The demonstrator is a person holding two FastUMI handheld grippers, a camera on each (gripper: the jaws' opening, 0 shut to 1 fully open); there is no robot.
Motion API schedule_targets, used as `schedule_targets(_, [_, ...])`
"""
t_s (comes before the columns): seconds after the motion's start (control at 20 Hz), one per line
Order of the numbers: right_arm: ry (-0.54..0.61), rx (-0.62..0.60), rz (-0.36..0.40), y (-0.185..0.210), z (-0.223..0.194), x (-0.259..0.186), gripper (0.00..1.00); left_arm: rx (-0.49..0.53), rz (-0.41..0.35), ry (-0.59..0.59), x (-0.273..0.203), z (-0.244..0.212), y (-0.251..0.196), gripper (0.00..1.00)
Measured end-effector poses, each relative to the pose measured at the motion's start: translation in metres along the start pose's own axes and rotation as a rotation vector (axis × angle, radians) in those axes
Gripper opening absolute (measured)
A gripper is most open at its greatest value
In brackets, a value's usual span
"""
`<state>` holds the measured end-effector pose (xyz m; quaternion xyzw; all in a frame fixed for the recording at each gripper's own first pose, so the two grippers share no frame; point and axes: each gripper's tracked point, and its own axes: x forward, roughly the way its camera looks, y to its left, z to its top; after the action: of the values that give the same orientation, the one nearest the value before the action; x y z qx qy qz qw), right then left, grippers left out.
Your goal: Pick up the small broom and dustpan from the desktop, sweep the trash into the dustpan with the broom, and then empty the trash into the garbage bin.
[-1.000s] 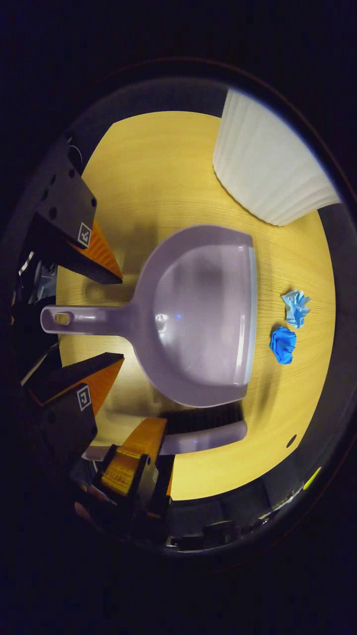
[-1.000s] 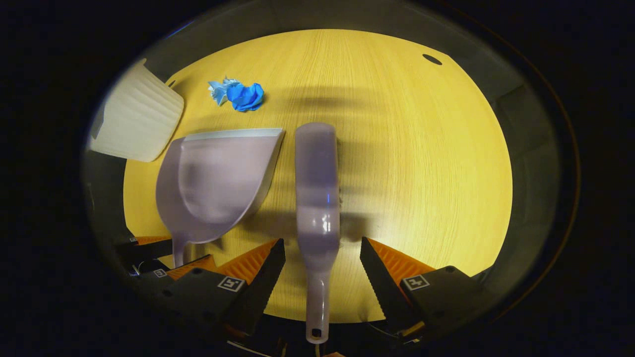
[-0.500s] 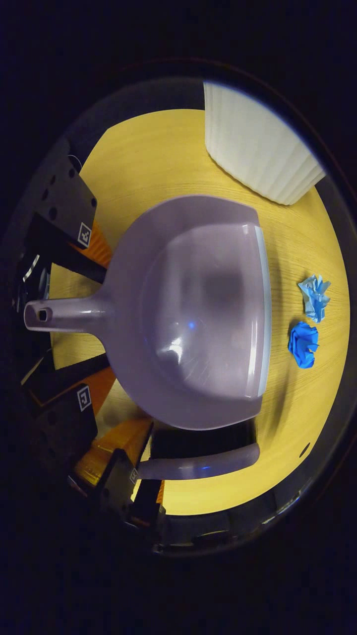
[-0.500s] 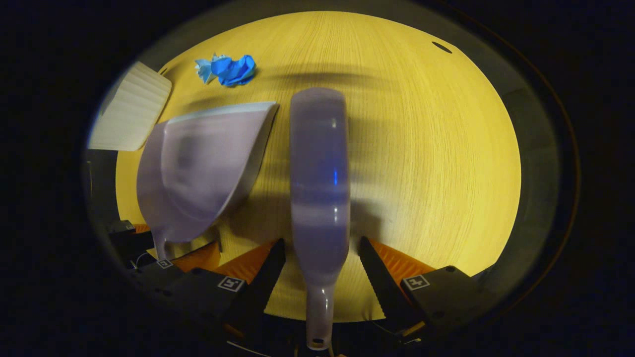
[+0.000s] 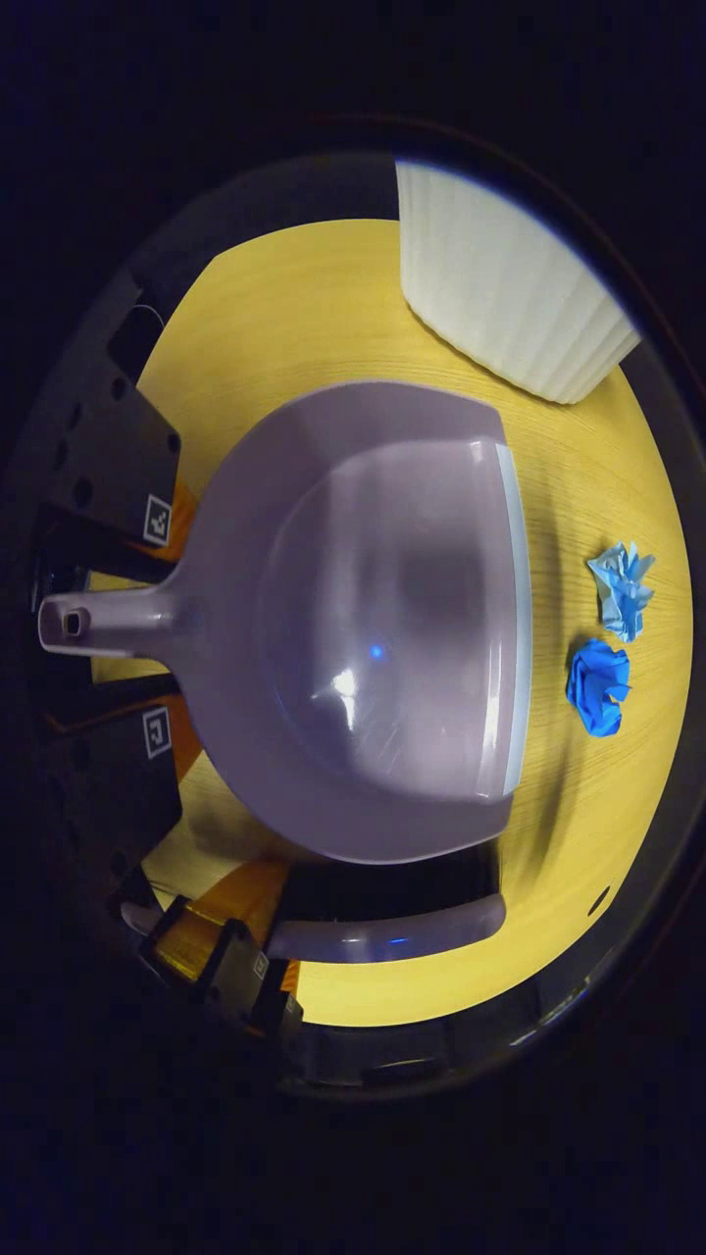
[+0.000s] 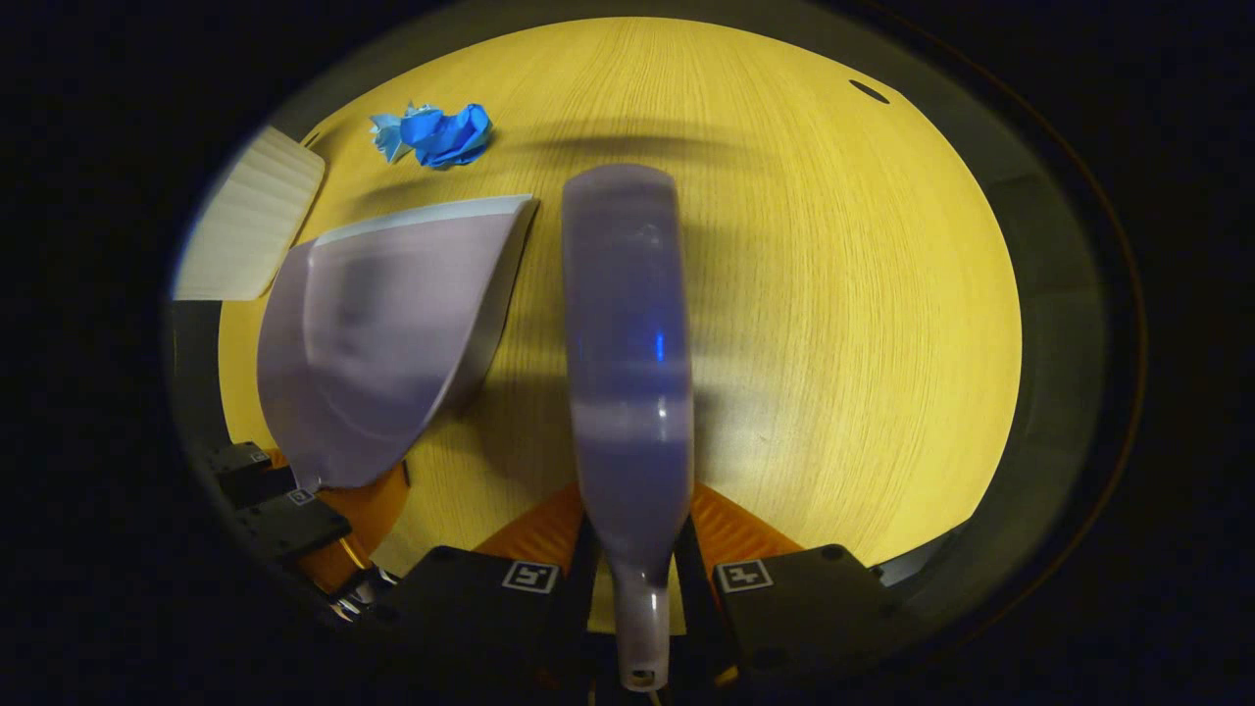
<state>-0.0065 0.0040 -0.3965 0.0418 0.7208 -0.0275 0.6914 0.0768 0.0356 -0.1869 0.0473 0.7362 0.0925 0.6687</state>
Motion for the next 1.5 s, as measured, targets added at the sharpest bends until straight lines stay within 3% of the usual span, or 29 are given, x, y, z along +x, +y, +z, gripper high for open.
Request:
schedule_targets(0.05, [0.003, -0.007, 0.001, 0.000, 0.000, 0.000, 0.37, 0.002, 0.001, -0.001, 0.000, 0.001, 0.000, 0.34])
schedule_targets(0.1, [0.009, -0.020, 0.005, 0.000, 0.001, -0.001, 0.36, 0.006, 0.002, -0.002, 0.001, 0.000, 0.000, 0.33])
schedule_targets(0.35, [0.018, -0.018, 0.068, 0.000, 0.002, 0.000, 0.16, 0.061, -0.018, 0.013, -0.002, -0.005, 0.006, 0.27])
schedule_targets(0.65, [-0.046, -0.050, 0.101, -0.013, 0.047, -0.031, 0.16, 0.144, -0.020, 0.000, -0.021, -0.013, 0.033, 0.27])
schedule_targets(0.8, [-0.138, -0.101, 0.065, -0.030, 0.110, -0.050, 0.16, 0.192, 0.009, 0.004, -0.028, -0.024, 0.054, 0.27])
schedule_targets(0.95, [-0.188, -0.230, -0.017, -0.051, 0.173, -0.058, 0.16, 0.245, 0.070, -0.005, -0.025, -0.024, 0.074, 0.27])
schedule_targets(1.1, [-0.204, -0.424, -0.076, -0.047, 0.225, -0.050, 0.15, 0.271, 0.073, -0.008, -0.022, -0.023, 0.081, 0.27])
schedule_targets(1.15, [-0.200, -0.464, -0.062, -0.039, 0.237, -0.046, 0.15, 0.275, 0.070, -0.009, -0.021, -0.021, 0.081, 0.27])
schedule_targets(1.25, [-0.142, -0.450, 0.022, -0.009, 0.237, -0.035, 0.15, 0.290, 0.066, -0.006, -0.021, -0.019, 0.081, 0.27])
schedule_targets(1.5, [-0.106, -0.606, -0.037, 0.012, 0.260, -0.006, 0.15, 0.316, 0.069, -0.006, -0.019, -0.014, 0.081, 0.27])
